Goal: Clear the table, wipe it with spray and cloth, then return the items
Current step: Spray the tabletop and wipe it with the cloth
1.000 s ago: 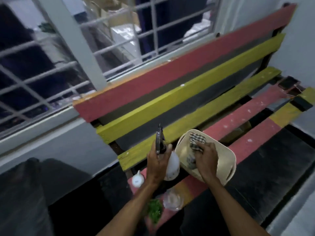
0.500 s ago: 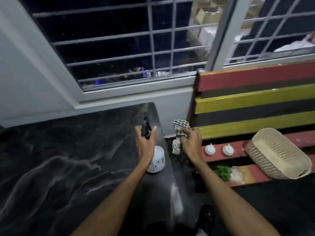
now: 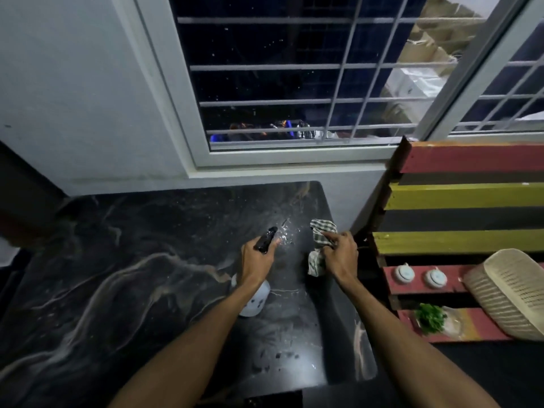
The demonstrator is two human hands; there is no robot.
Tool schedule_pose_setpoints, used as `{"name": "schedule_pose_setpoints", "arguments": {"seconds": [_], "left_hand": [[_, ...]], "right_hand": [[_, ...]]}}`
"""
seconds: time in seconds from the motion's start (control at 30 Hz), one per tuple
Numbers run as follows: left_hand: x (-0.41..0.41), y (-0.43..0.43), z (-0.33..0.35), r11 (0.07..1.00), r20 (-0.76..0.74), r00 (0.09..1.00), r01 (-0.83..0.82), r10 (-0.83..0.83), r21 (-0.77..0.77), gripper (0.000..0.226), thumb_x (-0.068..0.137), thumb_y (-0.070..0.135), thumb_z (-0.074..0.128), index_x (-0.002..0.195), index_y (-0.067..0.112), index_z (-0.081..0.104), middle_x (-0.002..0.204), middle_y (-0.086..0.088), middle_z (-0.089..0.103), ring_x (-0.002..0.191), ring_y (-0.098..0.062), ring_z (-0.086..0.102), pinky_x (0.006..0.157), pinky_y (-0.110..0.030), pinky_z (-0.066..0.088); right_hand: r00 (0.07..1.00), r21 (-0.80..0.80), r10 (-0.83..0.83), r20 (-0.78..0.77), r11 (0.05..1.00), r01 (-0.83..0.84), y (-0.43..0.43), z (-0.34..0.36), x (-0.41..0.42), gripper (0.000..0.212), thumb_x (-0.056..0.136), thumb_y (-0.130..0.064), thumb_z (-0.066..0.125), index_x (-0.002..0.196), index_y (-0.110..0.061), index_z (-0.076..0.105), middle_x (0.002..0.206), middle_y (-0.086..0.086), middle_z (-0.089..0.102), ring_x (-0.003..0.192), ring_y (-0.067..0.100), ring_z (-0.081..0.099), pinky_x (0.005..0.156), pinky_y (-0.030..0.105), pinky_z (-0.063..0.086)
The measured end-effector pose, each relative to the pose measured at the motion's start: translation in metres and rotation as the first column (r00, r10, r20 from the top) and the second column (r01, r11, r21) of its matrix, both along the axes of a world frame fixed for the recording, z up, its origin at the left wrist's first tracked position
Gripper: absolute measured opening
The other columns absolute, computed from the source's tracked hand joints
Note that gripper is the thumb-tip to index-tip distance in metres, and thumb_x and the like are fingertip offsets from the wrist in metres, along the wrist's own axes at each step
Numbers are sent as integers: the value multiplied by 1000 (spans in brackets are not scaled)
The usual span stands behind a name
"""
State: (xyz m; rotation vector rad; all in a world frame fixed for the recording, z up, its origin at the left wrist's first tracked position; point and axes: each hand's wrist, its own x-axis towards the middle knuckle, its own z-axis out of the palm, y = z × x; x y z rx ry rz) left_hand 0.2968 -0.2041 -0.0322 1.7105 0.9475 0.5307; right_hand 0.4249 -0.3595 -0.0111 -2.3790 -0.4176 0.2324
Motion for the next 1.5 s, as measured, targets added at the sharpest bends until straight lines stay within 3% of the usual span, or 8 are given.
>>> {"name": "schedule_pose_setpoints", "arguments": {"seconds": [0.2,0.47,0.7,0.9,1.13,1.3,1.43,1.5], "left_hand": [[21,10,-3,999,-111,993,45,-46,-3,32,84,34,82,75,8,66,71,-4,67,63,-14,58,52,-16,39],[36,33,-19,997,-121,990,-67,70,23,40,85,36,81,66,6,62,63,-7,65,64,-19,61,62,-30,46],[25,68,-21,995,-109,989,-93,97,44,52,80,27,87,51,14,46,49,3,46,47,-7,41,48,-15,33],[-7,103,-30,986,-36,985,-166,167,20,36,71,33,92,64,17,60,60,7,62,58,-4,59,65,-22,52],[-59,161,-33,959,15,980,-195,197,205,48,80,34,84,52,19,47,49,8,50,48,-14,51,53,-35,48],[-109,225,-32,965,14,974,-227,227,129,31,75,38,88,68,17,66,59,6,64,59,-6,62,62,-23,50],[-135,261,-26,979,57,979,-198,195,51,24,75,37,88,85,18,77,73,8,73,74,-2,69,70,-13,50],[-144,276,-27,985,65,983,-172,170,25,24,75,37,88,85,19,76,72,8,73,73,-2,69,69,-11,49]], "right_hand": [[999,17,-18,-34,1000,18,15,-23,28,45,80,-5,57,120,-21,71,107,10,58,104,32,59,97,36,44],[999,-2,12,-52,1000,-12,65,-53,80,46,81,-2,55,122,-17,68,113,9,53,105,31,58,98,40,48],[996,-77,87,-29,993,-89,117,-68,84,44,80,-4,59,119,-21,70,115,12,55,105,35,59,93,41,48],[995,-134,102,-19,986,-103,150,-84,63,44,85,-3,53,124,-19,66,125,15,51,117,38,50,98,48,47],[761,-237,642,89,756,-610,224,-108,-31,50,81,-7,54,130,-16,62,138,15,44,122,35,40,102,40,42],[943,-304,323,84,909,-285,306,-108,-34,54,77,-6,58,131,-14,58,136,25,42,114,47,41,102,44,35],[622,-290,776,100,621,-728,356,-117,-111,60,82,-16,50,142,-23,50,145,15,37,117,35,39,99,43,39],[617,-300,779,111,618,-726,360,-121,-96,65,76,-15,47,141,-25,52,145,15,38,114,35,42,96,42,39]]}}
